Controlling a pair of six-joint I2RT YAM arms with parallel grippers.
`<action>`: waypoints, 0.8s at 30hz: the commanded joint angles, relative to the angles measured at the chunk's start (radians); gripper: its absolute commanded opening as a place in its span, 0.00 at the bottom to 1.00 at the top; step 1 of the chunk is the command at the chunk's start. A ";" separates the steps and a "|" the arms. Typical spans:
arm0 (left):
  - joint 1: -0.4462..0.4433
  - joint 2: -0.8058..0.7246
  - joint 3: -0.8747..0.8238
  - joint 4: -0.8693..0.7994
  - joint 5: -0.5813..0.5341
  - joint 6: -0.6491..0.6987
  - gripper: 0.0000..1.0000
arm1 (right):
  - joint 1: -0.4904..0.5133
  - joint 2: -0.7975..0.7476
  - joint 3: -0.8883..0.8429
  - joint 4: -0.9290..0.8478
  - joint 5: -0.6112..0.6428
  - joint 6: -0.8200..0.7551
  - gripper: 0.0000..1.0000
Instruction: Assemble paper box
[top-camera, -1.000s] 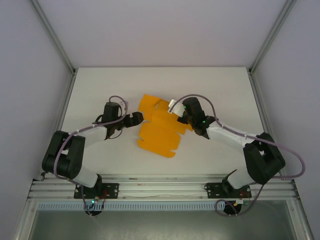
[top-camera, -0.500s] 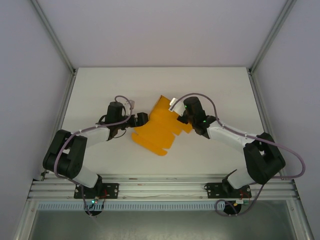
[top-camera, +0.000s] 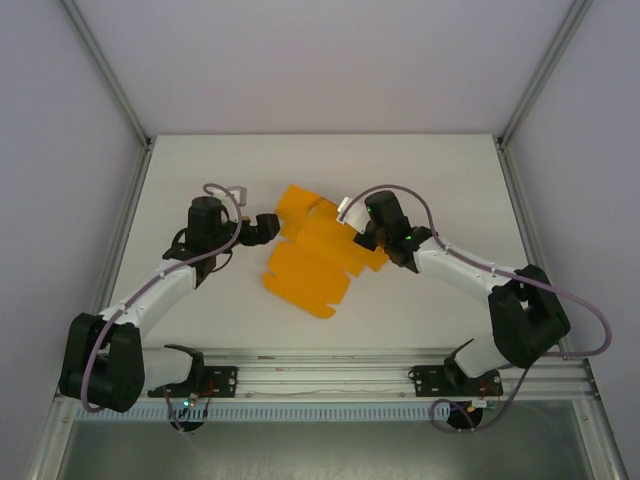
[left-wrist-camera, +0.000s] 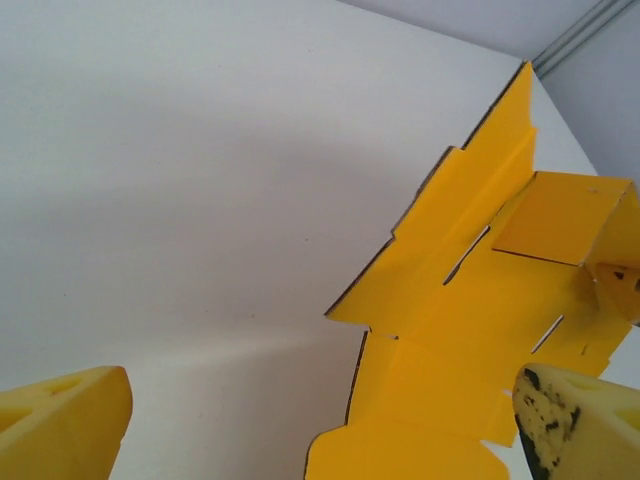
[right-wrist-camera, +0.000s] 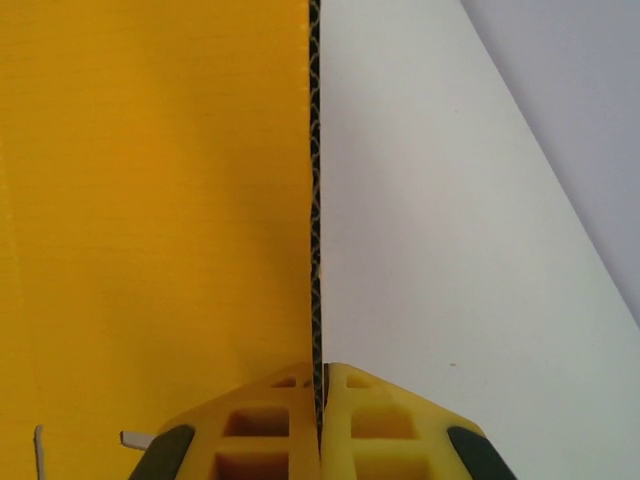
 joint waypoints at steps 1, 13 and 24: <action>-0.004 0.063 0.021 0.010 0.028 0.034 0.86 | -0.005 -0.002 0.027 -0.012 -0.048 0.020 0.00; -0.013 0.304 0.163 0.127 0.119 -0.057 0.35 | -0.003 -0.043 0.005 -0.001 -0.115 0.028 0.00; -0.047 0.310 0.133 0.105 0.214 -0.008 0.43 | -0.006 -0.058 0.003 0.020 -0.083 0.041 0.00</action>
